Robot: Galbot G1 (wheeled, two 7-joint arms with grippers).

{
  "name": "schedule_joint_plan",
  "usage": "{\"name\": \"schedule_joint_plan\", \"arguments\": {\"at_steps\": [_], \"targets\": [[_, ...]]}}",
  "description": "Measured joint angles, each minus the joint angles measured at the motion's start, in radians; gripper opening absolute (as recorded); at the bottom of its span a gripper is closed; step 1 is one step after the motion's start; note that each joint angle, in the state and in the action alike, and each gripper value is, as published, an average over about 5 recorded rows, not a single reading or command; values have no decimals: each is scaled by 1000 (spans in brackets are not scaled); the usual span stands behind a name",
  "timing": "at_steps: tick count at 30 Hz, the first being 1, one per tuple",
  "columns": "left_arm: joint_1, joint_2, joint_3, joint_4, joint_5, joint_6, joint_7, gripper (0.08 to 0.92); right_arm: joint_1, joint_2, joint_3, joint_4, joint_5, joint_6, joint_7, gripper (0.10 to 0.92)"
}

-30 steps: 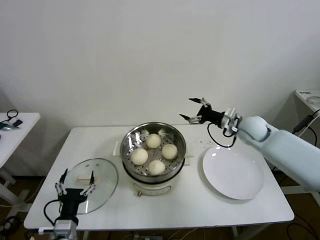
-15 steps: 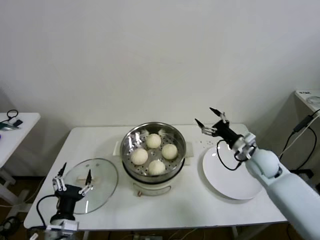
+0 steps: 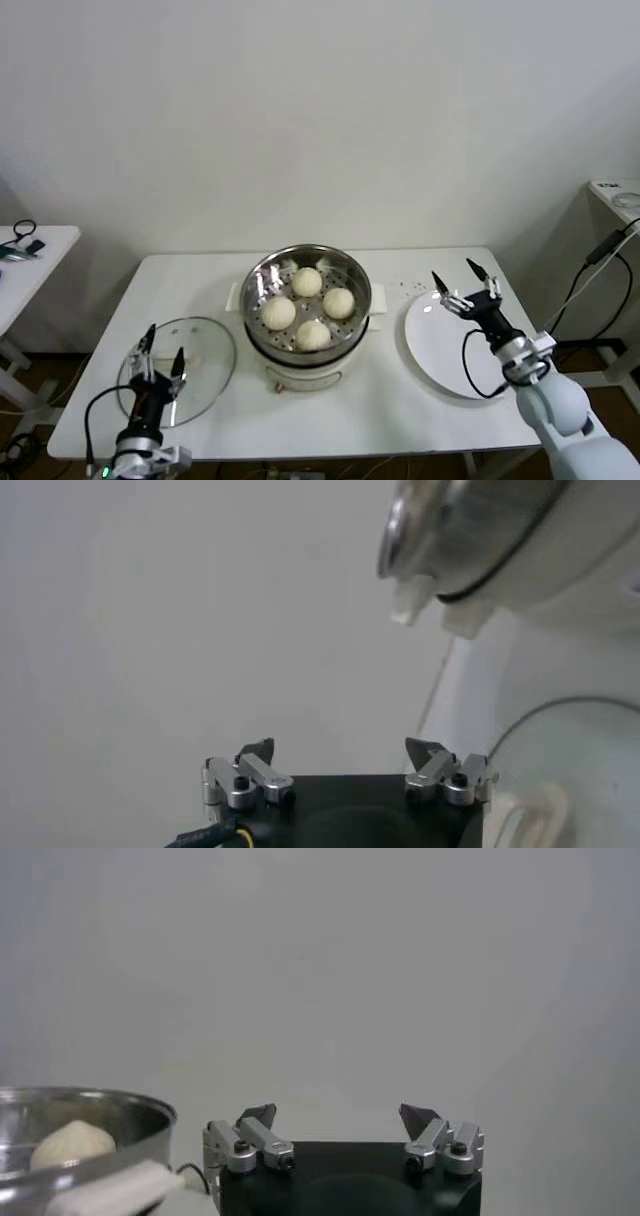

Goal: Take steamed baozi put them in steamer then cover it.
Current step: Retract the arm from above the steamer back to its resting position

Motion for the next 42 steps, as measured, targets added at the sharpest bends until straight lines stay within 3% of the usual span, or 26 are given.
{"name": "schedule_joint_plan", "arguments": {"at_steps": [13, 42], "targets": [[-49, -1, 17, 131, 301, 59, 66, 823, -66, 58, 72, -37, -60, 9, -4, 823], [-279, 15, 7, 430, 295, 51, -22, 823, -72, 112, 93, -90, -134, 22, -30, 823]]}}
